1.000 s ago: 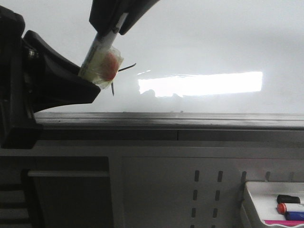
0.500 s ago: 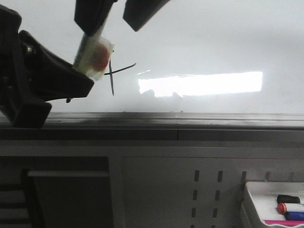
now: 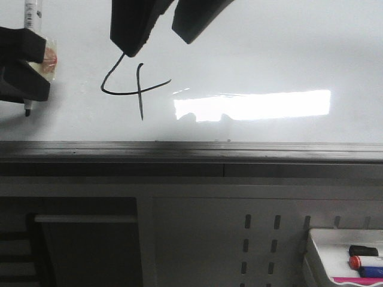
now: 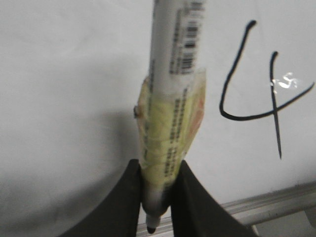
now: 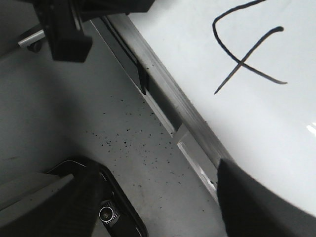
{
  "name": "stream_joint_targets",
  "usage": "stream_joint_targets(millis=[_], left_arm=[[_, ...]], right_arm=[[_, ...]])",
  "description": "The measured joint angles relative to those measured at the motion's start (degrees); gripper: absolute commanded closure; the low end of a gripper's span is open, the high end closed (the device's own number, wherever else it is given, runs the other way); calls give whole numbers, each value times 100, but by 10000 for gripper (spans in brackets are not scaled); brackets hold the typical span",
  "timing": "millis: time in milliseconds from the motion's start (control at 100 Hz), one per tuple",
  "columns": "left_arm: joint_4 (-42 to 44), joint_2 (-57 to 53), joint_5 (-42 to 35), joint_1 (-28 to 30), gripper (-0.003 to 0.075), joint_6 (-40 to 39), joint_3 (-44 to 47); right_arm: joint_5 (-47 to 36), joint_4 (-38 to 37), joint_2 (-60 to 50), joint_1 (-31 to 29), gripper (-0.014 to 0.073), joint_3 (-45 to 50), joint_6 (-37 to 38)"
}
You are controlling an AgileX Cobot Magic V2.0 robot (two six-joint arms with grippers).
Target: Write number 4 on whiteboard
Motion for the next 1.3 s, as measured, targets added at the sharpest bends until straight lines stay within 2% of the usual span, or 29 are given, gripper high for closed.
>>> stream_joint_targets(millis=[330,590,660,830,890,1090,1180,1250,1300], left_arm=[[-166,312,953,127,741,0,-512],[-311,677,982,127,734,0,-717],[-345,677,970,127,680,0,-732],[-365,677,958,178,449,0,-732],[-370,677,948,187,423,0,-732],[-397,642,946,187,424,0,-746],[-385,471,956,187,426,0,-746],[-363,219,969,187,433,0,-746],[-296,8,978,187,465,0,-746]], right_arm=[[35,0,0,0,158,0,0],[78,0,0,0,158,0,0],[91,0,0,0,158,0,0],[116,0,0,0,158,0,0],[129,0,0,0,158,0,0],[153,-4,-12,0,166,0,0],[142,-54,-81,0,277,11,0],[23,-144,-212,0,457,50,42],[-156,-220,-353,0,621,141,54]])
